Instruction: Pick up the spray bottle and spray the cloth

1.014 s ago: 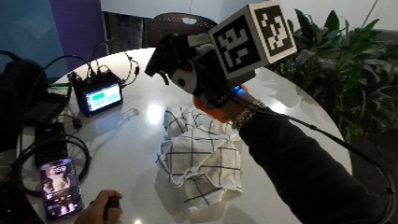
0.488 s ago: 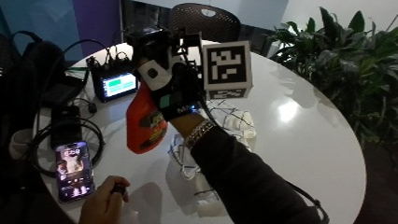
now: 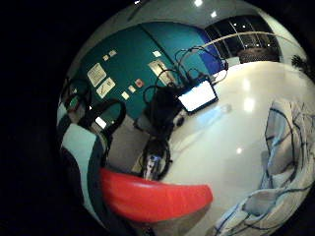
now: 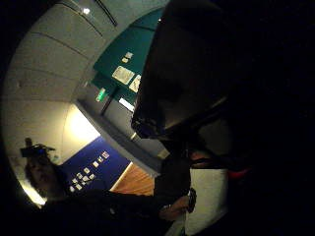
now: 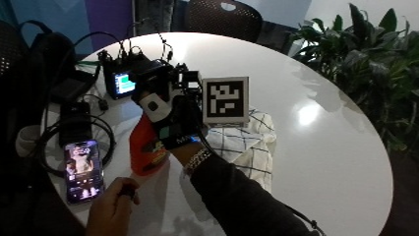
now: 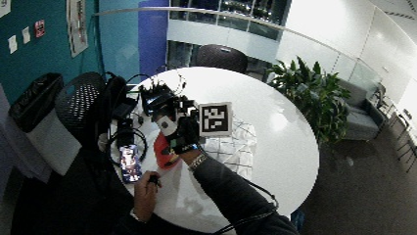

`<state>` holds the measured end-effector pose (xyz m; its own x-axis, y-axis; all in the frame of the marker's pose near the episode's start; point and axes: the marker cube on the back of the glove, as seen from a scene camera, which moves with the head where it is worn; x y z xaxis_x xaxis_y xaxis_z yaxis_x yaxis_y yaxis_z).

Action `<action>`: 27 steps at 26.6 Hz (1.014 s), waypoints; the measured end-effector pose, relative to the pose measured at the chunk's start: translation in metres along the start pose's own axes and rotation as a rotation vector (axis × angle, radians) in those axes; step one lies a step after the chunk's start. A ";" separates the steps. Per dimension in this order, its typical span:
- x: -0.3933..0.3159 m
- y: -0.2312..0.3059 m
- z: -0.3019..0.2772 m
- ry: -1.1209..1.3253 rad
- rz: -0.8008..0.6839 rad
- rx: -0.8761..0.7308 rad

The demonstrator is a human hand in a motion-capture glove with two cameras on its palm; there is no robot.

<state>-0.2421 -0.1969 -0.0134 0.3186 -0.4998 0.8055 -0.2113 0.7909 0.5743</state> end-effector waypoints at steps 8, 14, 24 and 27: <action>-0.010 -0.023 -0.023 0.011 -0.063 0.019; -0.001 -0.010 -0.023 0.016 -0.041 0.013; 0.000 0.014 -0.021 0.001 0.115 -0.145; -0.003 0.015 -0.029 0.061 0.105 -0.196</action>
<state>-0.2190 -0.1735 -0.0115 0.3611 -0.3935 0.8454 -0.0642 0.8940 0.4435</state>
